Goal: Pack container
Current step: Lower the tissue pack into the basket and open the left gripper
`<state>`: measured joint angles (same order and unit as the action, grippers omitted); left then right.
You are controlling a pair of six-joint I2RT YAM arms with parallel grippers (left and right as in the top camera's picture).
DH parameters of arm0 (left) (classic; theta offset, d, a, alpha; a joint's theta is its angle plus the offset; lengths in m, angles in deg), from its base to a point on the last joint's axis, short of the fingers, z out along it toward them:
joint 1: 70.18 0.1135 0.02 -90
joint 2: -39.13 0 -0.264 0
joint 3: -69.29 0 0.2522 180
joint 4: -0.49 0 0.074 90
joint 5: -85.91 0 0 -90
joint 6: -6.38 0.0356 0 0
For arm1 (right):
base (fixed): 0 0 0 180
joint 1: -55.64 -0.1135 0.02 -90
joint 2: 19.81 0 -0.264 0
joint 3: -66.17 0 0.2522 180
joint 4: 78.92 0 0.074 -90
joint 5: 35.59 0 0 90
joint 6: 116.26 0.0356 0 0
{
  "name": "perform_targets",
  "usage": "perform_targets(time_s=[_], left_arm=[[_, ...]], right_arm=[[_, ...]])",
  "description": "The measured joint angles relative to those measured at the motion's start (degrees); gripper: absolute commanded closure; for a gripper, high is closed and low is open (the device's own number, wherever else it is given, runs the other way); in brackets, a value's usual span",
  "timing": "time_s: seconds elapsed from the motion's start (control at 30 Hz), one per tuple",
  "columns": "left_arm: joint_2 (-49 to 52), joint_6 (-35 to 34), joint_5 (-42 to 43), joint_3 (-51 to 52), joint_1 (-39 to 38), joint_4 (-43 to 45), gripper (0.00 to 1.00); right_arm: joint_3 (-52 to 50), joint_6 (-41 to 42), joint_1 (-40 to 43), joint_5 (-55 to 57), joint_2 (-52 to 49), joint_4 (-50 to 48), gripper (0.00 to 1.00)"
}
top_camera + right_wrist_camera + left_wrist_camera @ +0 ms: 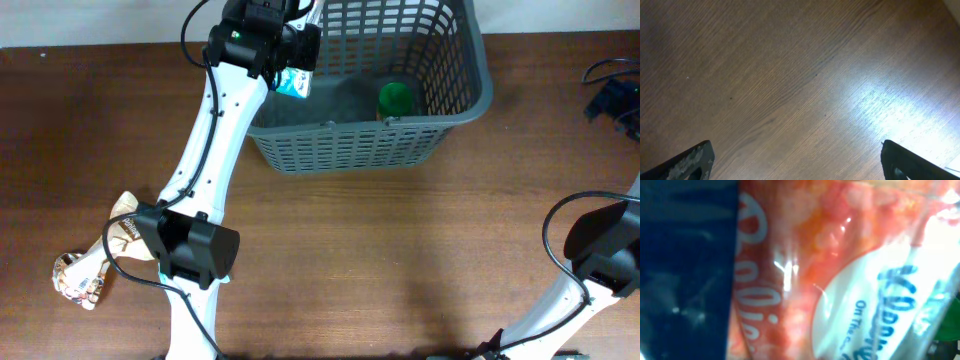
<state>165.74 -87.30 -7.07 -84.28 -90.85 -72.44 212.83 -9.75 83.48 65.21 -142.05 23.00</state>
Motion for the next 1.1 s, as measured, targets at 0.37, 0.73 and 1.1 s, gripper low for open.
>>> perform_targets(time_s=[0.37, 0.73, 1.1], left_arm=[[0.00, 0.28, 1.09, 0.55, 0.00, -0.74, 0.34], [0.00, 0.24, 3.21, 0.55, 0.07, -1.27, 0.20], [-4.20, 0.44, 4.04, -4.63, 7.02, -6.82, 0.01]], right_arm=[[0.00, -0.02, 0.00, -0.02, 0.00, 0.00, 0.01], [0.00, -0.04, 0.00, -0.02, 0.00, 0.00, 0.01], [0.00, 0.00, 0.00, 0.00, 0.00, 0.00, 0.01]])
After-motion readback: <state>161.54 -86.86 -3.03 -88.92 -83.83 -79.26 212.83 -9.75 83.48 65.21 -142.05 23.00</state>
